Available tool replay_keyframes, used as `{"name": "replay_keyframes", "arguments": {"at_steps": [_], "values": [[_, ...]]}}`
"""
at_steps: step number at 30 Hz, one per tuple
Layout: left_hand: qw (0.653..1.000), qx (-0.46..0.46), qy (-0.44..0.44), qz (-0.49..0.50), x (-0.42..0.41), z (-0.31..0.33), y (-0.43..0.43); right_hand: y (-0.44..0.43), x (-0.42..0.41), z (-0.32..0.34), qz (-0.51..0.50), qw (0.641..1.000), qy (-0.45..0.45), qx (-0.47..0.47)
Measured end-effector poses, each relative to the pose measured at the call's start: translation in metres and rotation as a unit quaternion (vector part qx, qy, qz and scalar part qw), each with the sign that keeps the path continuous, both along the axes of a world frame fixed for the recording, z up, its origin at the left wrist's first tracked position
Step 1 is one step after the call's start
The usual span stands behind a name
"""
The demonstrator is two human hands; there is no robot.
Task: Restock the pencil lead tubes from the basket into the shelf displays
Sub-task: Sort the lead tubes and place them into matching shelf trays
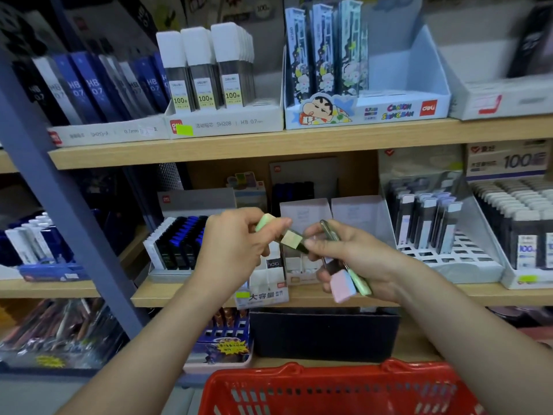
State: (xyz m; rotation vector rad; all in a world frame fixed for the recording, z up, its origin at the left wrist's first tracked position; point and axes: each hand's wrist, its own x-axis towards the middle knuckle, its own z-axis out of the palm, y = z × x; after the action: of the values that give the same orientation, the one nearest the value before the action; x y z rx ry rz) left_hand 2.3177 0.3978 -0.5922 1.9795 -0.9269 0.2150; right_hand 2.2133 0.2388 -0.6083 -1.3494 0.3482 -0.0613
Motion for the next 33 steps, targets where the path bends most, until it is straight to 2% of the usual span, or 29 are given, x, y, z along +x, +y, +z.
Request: {"name": "replay_keyframes", "arguments": {"at_steps": [3, 7, 10, 12, 14, 16, 20, 25, 33], "values": [[0.992, -0.004, 0.121, -0.042, 0.009, -0.003, -0.006, -0.005, -0.002, -0.004, -0.017, 0.999, -0.008, -0.029], [0.959, -0.071, 0.245, -0.125, 0.016, -0.014, -0.013, -0.012, -0.005, -0.004, -0.040, 0.996, -0.042, -0.064], [0.944, -0.112, 0.276, -0.142, 0.013, -0.019, -0.021, -0.013, -0.010, -0.005, 0.018, 0.998, -0.036, -0.041], [0.938, -0.140, 0.285, -0.140, 0.011, -0.019, -0.025, -0.017, -0.013, -0.005, 0.022, 0.999, -0.012, -0.041], [0.944, -0.161, 0.266, -0.110, 0.014, -0.015, -0.030, -0.027, -0.015, -0.003, -0.031, 0.999, -0.012, -0.020], [0.958, -0.168, 0.226, -0.059, 0.023, -0.010, -0.039, -0.043, -0.019, 0.001, -0.104, 0.992, -0.035, 0.059], [0.985, -0.105, 0.139, -0.008, 0.040, -0.004, -0.069, -0.059, -0.021, -0.004, -0.189, 0.964, -0.050, 0.178], [0.998, 0.050, 0.041, 0.013, 0.043, -0.014, -0.097, -0.058, -0.018, -0.011, -0.185, 0.966, -0.043, 0.174], [0.995, 0.098, 0.035, 0.012, 0.044, -0.017, -0.120, -0.055, -0.012, -0.016, -0.138, 0.972, -0.022, 0.187]]}}
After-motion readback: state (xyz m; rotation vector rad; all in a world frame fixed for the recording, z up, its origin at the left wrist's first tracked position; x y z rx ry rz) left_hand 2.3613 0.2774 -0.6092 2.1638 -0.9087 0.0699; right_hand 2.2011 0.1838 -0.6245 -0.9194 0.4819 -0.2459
